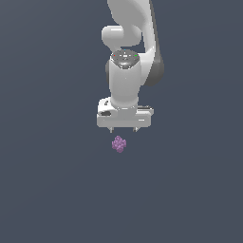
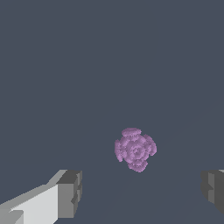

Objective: Pick up the object and move it to a goal position.

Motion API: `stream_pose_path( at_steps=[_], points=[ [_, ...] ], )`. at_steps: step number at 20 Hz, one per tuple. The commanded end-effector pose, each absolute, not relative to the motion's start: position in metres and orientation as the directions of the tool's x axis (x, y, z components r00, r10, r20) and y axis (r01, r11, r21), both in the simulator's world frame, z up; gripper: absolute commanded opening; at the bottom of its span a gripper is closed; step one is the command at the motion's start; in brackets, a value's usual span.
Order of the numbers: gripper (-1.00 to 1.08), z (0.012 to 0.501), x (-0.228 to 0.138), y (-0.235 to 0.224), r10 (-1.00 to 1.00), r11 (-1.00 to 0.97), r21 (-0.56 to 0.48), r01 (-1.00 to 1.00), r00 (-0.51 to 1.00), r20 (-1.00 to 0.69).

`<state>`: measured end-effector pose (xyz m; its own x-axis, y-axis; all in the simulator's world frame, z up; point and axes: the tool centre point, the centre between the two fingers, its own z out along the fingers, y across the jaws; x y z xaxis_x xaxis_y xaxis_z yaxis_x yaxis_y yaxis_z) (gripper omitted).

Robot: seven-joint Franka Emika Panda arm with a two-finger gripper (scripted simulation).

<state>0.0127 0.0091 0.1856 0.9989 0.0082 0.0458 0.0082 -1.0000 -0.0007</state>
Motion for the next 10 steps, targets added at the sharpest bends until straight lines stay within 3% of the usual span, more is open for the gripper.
stream_pose_path(
  at_steps=[1,10],
  points=[
    [1.00,0.186,0.013,0.009,0.008,-1.000,-0.001,0.008,0.999,0.046],
    [1.00,0.190,0.011,0.019,-0.028,-0.999,-0.023,-0.026,0.998,0.056]
  ],
)
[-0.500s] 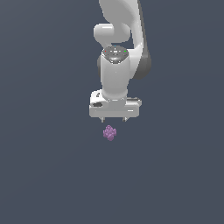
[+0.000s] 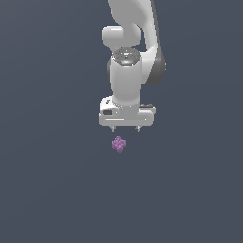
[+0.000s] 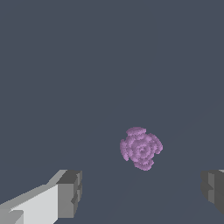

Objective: Pick up the object and move it to a goal position.

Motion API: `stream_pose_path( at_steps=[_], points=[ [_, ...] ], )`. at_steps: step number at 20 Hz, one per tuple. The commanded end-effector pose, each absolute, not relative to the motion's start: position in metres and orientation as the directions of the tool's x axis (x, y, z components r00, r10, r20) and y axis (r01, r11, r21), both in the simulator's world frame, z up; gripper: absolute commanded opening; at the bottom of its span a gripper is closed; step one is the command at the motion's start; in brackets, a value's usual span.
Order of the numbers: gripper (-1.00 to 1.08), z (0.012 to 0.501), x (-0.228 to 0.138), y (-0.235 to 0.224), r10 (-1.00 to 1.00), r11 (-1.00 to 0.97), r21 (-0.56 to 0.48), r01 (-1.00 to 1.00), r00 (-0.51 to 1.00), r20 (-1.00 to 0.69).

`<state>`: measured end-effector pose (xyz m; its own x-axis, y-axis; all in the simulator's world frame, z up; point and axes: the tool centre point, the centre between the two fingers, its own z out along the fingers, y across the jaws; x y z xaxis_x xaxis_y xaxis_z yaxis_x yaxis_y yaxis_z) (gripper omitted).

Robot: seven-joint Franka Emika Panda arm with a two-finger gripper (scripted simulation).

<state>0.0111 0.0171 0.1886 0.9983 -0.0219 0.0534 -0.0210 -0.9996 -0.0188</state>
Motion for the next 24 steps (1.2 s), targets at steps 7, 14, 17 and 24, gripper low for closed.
stream_pose_path(
  at_steps=[7,14,17,24],
  points=[
    [1.00,0.190,0.011,0.020,-0.033,-0.999,-0.025,-0.032,0.998,0.056],
    [1.00,0.177,0.010,0.016,-0.105,-0.994,-0.028,-0.104,0.993,0.047],
    [1.00,0.167,0.009,0.013,-0.158,-0.987,-0.029,-0.157,0.987,0.039],
    [1.00,0.135,0.006,0.003,-0.332,-0.943,-0.024,-0.332,0.943,0.018]
  ],
)
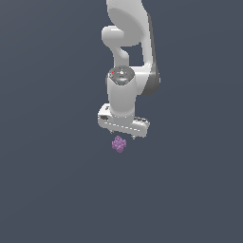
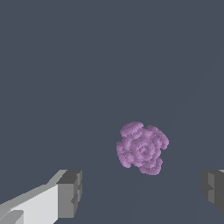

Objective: Pick up the object and move it to a goal position.

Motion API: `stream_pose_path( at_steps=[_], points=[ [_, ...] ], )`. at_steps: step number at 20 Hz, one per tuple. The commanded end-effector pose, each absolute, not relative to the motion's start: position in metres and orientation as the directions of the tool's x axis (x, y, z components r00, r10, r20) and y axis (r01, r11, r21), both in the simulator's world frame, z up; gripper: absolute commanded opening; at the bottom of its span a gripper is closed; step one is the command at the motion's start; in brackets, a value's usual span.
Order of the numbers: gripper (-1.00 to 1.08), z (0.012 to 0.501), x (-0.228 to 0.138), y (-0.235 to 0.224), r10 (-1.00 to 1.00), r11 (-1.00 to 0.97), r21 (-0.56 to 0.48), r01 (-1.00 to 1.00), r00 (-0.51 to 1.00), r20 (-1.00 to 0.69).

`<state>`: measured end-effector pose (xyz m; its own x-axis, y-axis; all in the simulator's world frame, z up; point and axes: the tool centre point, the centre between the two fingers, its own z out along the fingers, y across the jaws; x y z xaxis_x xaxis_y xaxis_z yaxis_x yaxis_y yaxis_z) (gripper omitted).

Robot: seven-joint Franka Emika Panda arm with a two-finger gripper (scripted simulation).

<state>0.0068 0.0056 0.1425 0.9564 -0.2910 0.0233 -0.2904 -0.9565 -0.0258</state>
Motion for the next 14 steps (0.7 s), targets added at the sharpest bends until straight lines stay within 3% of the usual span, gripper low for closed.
stream_pose_path(
  at_steps=[1,14],
  points=[
    [1.00,0.130,0.005,0.001,-0.358,-0.934,-0.022,-0.358,0.934,0.016],
    [1.00,0.092,-0.002,-0.012,-0.550,-0.835,-0.002,-0.550,0.835,0.000]
  ],
)
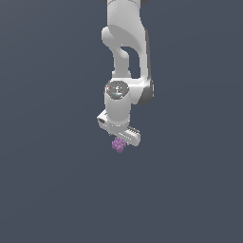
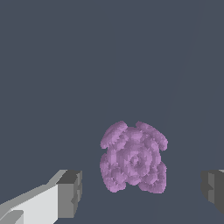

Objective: Pick up the object and move it to a goal position.

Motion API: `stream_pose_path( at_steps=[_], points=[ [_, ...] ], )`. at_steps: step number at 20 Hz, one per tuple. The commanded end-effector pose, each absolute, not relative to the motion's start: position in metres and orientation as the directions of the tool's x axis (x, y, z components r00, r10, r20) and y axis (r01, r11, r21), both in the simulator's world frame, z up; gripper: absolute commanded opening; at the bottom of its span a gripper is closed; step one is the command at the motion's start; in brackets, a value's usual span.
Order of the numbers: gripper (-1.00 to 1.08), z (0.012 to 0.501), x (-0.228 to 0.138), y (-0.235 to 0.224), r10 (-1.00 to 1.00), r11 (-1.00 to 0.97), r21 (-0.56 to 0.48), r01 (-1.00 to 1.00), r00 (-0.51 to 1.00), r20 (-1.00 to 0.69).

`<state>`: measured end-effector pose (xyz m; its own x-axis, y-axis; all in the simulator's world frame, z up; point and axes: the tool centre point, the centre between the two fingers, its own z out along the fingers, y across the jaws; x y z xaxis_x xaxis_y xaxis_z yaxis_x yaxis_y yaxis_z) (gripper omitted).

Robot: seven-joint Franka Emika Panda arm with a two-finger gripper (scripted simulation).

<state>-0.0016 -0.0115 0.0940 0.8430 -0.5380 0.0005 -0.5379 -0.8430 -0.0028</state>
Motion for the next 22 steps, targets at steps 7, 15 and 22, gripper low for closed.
stream_pose_path(
  at_steps=[7,15,22],
  points=[
    [1.00,0.089,-0.002,-0.013,-0.557,-0.831,0.000,-0.557,0.831,0.000],
    [1.00,0.055,-0.004,-0.013,-0.560,-0.829,0.000,-0.560,0.829,0.000],
    [1.00,0.040,-0.003,-0.013,-0.561,-0.828,0.000,-0.561,0.828,0.000]
  ],
)
